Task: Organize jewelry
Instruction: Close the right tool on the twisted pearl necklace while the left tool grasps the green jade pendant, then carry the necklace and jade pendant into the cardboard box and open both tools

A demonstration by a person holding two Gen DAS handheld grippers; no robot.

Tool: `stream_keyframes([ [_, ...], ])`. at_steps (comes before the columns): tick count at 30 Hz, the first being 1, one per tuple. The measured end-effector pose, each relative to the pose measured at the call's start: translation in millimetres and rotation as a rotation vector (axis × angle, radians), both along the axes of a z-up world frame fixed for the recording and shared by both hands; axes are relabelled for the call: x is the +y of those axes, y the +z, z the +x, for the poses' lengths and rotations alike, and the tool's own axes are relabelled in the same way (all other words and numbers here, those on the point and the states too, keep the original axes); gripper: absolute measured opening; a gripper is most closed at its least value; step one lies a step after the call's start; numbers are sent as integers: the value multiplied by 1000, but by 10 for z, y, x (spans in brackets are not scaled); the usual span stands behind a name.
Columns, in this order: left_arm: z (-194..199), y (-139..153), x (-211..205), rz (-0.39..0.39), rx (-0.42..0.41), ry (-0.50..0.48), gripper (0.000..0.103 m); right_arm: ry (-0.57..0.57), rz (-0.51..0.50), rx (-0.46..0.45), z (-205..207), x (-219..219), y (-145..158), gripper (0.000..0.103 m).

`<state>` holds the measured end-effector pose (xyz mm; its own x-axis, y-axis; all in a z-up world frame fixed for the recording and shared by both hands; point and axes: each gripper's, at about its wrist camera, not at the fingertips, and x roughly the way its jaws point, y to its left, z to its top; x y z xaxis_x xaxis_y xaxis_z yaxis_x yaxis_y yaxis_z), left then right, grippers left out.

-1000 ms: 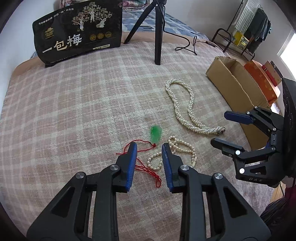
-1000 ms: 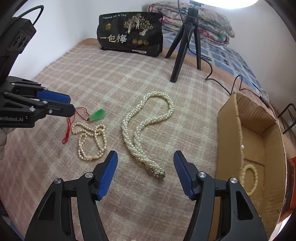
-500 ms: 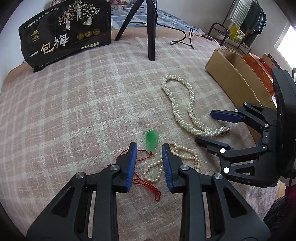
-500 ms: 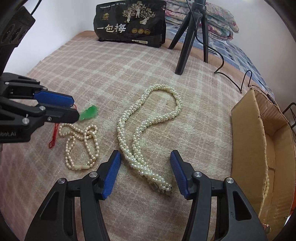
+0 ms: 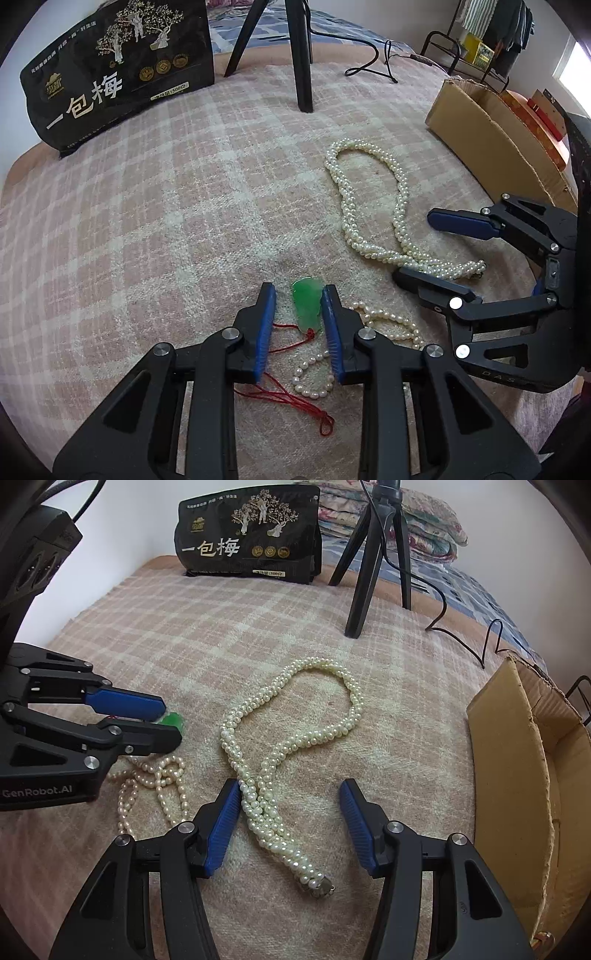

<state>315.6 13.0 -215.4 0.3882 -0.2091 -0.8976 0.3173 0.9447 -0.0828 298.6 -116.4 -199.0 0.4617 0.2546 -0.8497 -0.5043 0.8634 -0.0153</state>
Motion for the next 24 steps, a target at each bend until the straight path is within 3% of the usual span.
stream_keyframes([
  [4, 24, -15, 32, -3, -5, 4, 16, 25, 11, 3, -25, 36, 20, 24],
  [7, 21, -18, 34, 1, -12, 4, 16, 37, 10, 0, -48, 60, 23, 15],
  [17, -85, 22, 94, -11, -36, 13, 16, 20, 44, 8, -47, 18, 46, 14],
  [21, -127, 25, 30, 39, -58, -8, 16, 25, 39, 6, -52, 24, 50, 14],
  [24, -109, 7, 27, 33, -53, 3, 18, 24, 38, 5, -52, 27, 48, 14],
])
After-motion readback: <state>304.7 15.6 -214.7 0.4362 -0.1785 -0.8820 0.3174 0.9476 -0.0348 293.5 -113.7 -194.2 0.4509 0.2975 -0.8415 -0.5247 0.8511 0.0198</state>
